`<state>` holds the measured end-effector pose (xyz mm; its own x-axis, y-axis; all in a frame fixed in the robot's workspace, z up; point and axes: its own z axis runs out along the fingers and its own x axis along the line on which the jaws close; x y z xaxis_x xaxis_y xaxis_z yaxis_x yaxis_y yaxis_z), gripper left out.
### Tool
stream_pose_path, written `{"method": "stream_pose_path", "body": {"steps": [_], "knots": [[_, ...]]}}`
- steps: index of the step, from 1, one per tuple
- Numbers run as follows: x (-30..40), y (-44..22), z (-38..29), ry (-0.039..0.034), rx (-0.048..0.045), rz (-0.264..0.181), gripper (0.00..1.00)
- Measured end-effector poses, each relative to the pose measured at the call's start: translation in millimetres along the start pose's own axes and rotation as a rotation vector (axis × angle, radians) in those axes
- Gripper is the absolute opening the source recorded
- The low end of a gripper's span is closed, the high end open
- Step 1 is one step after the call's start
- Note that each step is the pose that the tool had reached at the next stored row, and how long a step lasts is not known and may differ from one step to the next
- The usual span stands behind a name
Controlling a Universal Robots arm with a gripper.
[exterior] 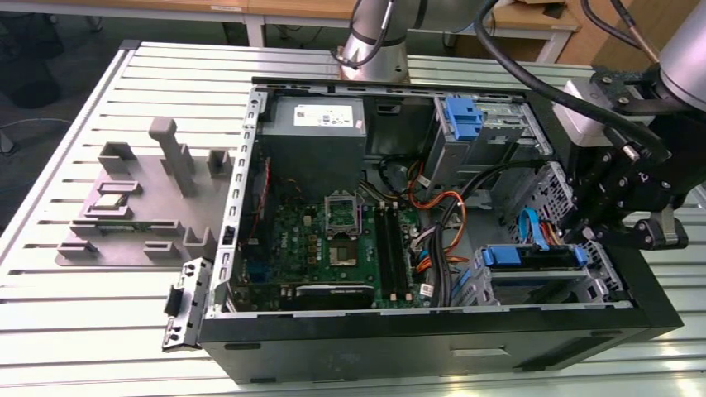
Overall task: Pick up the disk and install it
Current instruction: 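Insert the second disk wire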
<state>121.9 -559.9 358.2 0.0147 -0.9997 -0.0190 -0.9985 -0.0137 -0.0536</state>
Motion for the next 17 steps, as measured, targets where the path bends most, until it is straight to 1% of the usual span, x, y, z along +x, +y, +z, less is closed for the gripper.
{"method": "stream_pose_path", "body": {"steps": [3, 4, 5, 6, 17], "knots": [[0.0, 0.0, -0.2, 0.0002, 0.0, 0.0, 0.24], [0.0, -0.1, -0.2, 0.0001, -0.0023, 0.0, 0.24], [0.0, -0.2, -0.2, 0.0003, -0.0133, 0.0, 0.24], [0.0, -0.2, -0.2, 0.0001, -0.0205, 0.0, 0.24], [0.0, -0.3, -1.2, -0.0001, -0.0206, 0.0, 0.24]]}}
